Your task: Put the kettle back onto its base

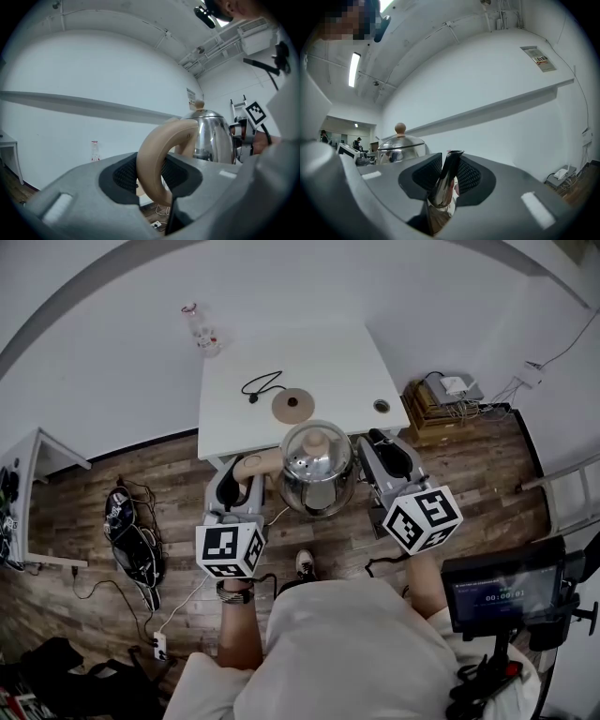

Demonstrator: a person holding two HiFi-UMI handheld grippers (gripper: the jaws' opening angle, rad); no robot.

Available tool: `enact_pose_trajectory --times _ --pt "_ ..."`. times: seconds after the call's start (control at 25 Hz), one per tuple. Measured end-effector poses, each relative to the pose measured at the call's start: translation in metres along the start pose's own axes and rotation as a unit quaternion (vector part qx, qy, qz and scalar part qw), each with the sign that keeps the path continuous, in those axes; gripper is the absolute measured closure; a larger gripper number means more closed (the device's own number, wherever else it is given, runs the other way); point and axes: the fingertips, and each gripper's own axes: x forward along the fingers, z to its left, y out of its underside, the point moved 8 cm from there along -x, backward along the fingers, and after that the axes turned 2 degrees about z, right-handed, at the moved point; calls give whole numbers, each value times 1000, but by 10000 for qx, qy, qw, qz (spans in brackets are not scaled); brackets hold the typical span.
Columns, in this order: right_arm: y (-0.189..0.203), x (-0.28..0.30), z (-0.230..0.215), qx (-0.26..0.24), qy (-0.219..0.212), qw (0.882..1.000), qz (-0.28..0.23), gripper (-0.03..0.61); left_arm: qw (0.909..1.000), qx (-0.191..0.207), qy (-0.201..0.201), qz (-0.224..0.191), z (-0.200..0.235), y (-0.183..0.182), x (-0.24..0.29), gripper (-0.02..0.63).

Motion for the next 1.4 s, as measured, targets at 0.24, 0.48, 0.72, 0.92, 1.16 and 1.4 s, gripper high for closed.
enact_pose_trajectory --times 0.24,0.48,0.72,0.92,1.16,1.4 --pt "-4 34 -2 96 157 9998 -83 497 9997 60 225 -12 30 -8 28 479" --pt "2 80 -1 165 311 9994 -42 499 9992 70 379 82 71 -7 60 479" --pt "4 84 -1 232 387 9990 -24 499 9990 84 420 140 75 -8 65 479" --pt "2 86 -1 230 422 9988 -23 502 9989 44 428 175 77 -7 67 479" --pt "4 87 -1 238 433 9988 21 502 9989 16 423 217 77 -5 66 479" --pt "3 118 -10 215 407 9989 64 505 9987 21 410 289 95 -5 90 479"
